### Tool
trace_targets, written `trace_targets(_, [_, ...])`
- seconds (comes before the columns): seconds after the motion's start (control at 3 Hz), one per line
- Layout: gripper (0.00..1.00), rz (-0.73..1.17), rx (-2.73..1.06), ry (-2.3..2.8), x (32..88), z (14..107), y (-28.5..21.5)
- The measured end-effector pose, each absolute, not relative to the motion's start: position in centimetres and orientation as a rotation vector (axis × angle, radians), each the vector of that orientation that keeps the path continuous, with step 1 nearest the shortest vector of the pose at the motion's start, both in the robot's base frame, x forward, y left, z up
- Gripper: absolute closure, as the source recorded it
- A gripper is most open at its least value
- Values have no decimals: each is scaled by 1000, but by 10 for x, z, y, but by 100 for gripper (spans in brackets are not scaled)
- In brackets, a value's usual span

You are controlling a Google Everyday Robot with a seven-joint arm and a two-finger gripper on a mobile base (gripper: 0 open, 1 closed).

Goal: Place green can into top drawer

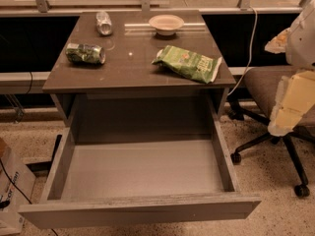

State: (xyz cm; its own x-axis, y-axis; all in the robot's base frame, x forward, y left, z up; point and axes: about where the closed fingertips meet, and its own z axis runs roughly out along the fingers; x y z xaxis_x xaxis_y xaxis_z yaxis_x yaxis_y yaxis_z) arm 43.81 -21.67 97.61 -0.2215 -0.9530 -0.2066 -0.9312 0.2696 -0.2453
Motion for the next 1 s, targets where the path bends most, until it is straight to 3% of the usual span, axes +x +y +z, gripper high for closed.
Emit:
trace_targets(0.33, [0, -98, -1725, 2232, 438, 976, -217])
trace_targets(1.0, [0, -125, -1726, 2115, 503, 976, -168])
